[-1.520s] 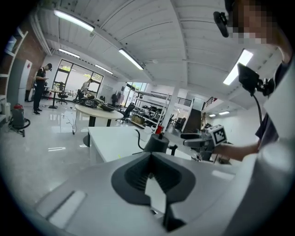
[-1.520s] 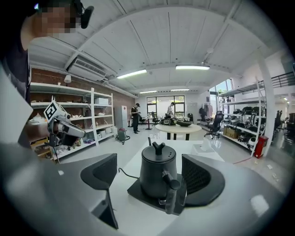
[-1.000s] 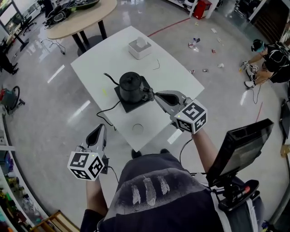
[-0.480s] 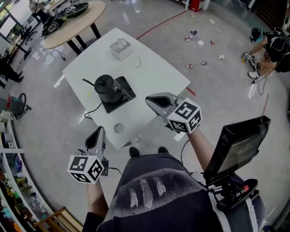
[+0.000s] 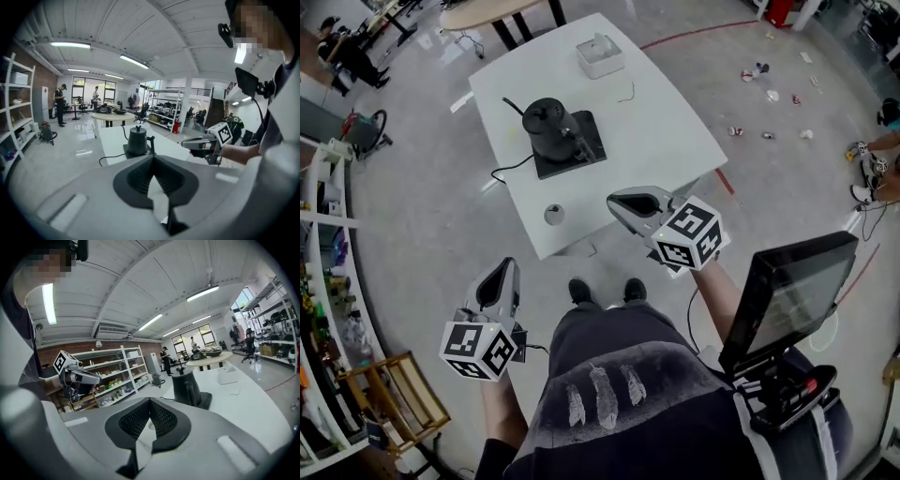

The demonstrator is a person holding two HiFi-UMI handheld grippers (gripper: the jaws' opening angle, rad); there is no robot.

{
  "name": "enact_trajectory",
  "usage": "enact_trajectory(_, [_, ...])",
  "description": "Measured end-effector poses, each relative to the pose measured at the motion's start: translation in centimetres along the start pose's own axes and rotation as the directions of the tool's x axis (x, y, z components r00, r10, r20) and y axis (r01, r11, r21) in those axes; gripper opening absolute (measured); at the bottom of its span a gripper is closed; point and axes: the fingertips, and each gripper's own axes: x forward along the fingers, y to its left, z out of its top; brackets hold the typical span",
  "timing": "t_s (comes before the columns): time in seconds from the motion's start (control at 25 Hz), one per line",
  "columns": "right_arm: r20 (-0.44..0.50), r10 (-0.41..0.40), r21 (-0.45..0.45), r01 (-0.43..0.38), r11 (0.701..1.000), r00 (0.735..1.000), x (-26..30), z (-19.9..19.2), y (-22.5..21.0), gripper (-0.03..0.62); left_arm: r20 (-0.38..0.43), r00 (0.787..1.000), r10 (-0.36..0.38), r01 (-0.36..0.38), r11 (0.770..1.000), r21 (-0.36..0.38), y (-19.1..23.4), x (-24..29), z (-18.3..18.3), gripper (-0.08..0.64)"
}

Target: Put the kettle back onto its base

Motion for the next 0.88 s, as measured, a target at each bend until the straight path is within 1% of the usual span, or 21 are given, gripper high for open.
enact_trajectory(0.08, [-0.007,0.056,-0.034,-0.057,0.998,0.998,1.5,0.4,1.8,0.002,0.007,0.998,0.054,-0.054,0.998,-0.03,1.2,-1.7,-1.0,0.0])
enact_trajectory(0.12, [-0.003,0.076,-0.047,-0.077,0.996,0.997,2.1,0.8,2.7,0.002,0.014,0.997,0.071,-0.07,0.997,-0.041,1.6,-2.4,-1.3,0.0])
enact_trajectory(0.2, [0.019,0.102,-0.052,-0.101,0.994,0.995,2.8,1.9,4.3,0.002,0.034,0.996,0.078,-0.076,0.996,-0.051,2.0,-3.5,-1.5,0.0])
enact_trajectory(0.32, [0.042,0.132,-0.072,-0.129,0.989,0.99,3.7,3.6,6.7,0.002,0.069,0.995,0.069,-0.065,0.997,-0.048,2.3,-4.9,-1.7,0.0])
enact_trajectory(0.48, [0.028,0.145,-0.132,-0.14,0.981,0.989,5.3,4.4,10.7,0.002,0.107,0.992,0.067,-0.061,0.996,-0.062,4.1,-7.6,-3.0,0.0])
enact_trajectory(0.64, [0.001,0.139,-0.156,-0.137,0.978,0.99,7.0,4.0,16.2,0.002,0.15,0.987,0.058,-0.041,0.992,-0.115,7.0,-11.6,-4.7,0.0])
enact_trajectory(0.76, [-0.02,0.132,-0.177,-0.134,0.975,0.991,8.4,3.2,20.3,0.002,0.194,0.981,0.029,-0.002,0.99,-0.14,8.9,-14.1,-5.9,0.0])
enact_trajectory(0.88, [-0.049,0.128,-0.197,-0.135,0.971,0.991,9.7,1.7,24.2,0.002,0.22,0.975,-0.005,0.04,0.987,-0.155,10.3,-16.1,-8.1,0.0])
